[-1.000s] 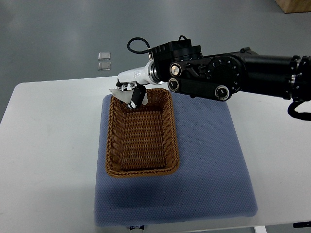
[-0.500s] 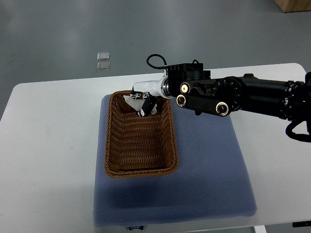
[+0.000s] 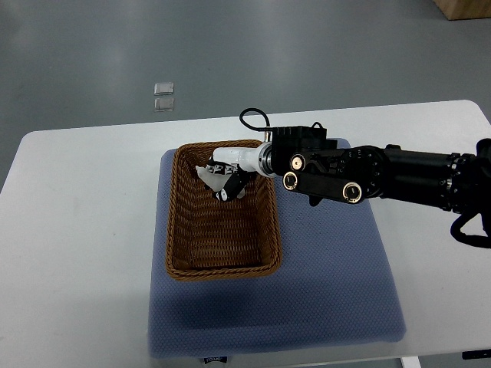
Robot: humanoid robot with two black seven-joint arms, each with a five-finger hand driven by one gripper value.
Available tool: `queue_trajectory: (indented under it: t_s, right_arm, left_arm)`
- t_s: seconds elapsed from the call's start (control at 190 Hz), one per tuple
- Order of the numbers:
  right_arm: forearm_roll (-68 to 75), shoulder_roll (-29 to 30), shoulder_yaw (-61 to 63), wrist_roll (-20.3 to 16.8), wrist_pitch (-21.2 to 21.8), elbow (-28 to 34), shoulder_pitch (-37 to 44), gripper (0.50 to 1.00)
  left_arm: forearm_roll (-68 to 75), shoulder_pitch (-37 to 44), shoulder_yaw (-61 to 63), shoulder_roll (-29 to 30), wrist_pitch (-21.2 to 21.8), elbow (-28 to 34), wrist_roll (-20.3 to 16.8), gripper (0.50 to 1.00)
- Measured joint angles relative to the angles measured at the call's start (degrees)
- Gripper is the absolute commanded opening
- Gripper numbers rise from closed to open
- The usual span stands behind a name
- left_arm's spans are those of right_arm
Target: Place white bear in brown basket with right hand
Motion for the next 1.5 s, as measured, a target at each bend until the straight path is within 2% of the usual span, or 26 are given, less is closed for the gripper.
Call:
queue_trajectory:
  t_s: [0.226, 0.326, 0.337, 0.347, 0.363, 0.447, 0.579, 0.674, 0.853, 0.911, 1.3, 1.5]
  right_arm:
    - [0.07, 0.0, 0.66, 0.86, 0.0, 0.65, -1.33, 0.502]
    - [0.07, 0.0, 0.9, 1.05, 0.0, 0.71, -1.53, 0.586]
    - [0.07, 0.0, 0.91, 1.06, 0.0, 0.73, -1.57, 0.613]
    - [0.07, 0.0, 0.91, 1.07, 0.0, 0.74, -1.62, 0.613]
    - [0.07, 0.0, 0.92, 1.1, 0.0, 0.76, -1.72, 0.647]
    - [0.07, 0.0, 1.0, 1.18, 0.0, 0.8, -1.96, 0.764]
    - [0.07, 0.0, 1.03, 1.21, 0.05, 0.81, -2.02, 0.829]
    - [0.07, 0.0, 1.09, 1.4, 0.08, 0.81, -2.02, 0.852]
    - [0.04, 0.0, 2.1, 1.45, 0.24, 0.81, -1.62, 0.862]
    - [0.01, 0.0, 3.45, 1.41, 0.41, 0.81, -1.35, 0.895]
    - [0.07, 0.0, 6.82, 1.29, 1.11, 0.49, 0.54, 0.895]
    - [2.23, 0.0, 13.2, 1.32, 1.17, 0.49, 2.92, 0.895]
  left_arm:
    - [0.0, 0.0, 0.06, 0.0, 0.0, 0.0, 0.0, 1.0]
    - [0.0, 0.0, 0.07, 0.0, 0.0, 0.0, 0.0, 1.0]
    - [0.0, 0.0, 0.06, 0.0, 0.0, 0.0, 0.0, 1.0]
    - [0.0, 0.0, 0.06, 0.0, 0.0, 0.0, 0.0, 1.0]
    - [0.0, 0.0, 0.05, 0.0, 0.0, 0.0, 0.0, 1.0]
    - [0.0, 0.0, 0.02, 0.0, 0.0, 0.0, 0.0, 1.0]
    - [0.0, 0.0, 0.01, 0.0, 0.0, 0.0, -0.01, 1.0]
    - [0.0, 0.0, 0.03, 0.0, 0.0, 0.0, -0.01, 1.0]
    - [0.0, 0.0, 0.07, 0.0, 0.0, 0.0, -0.01, 1.0]
    - [0.0, 0.0, 0.06, 0.0, 0.0, 0.0, -0.01, 1.0]
    - [0.06, 0.0, 0.07, 0.0, 0.0, 0.0, -0.01, 1.0]
    - [0.06, 0.0, 0.08, 0.0, 0.0, -0.06, -0.01, 1.0]
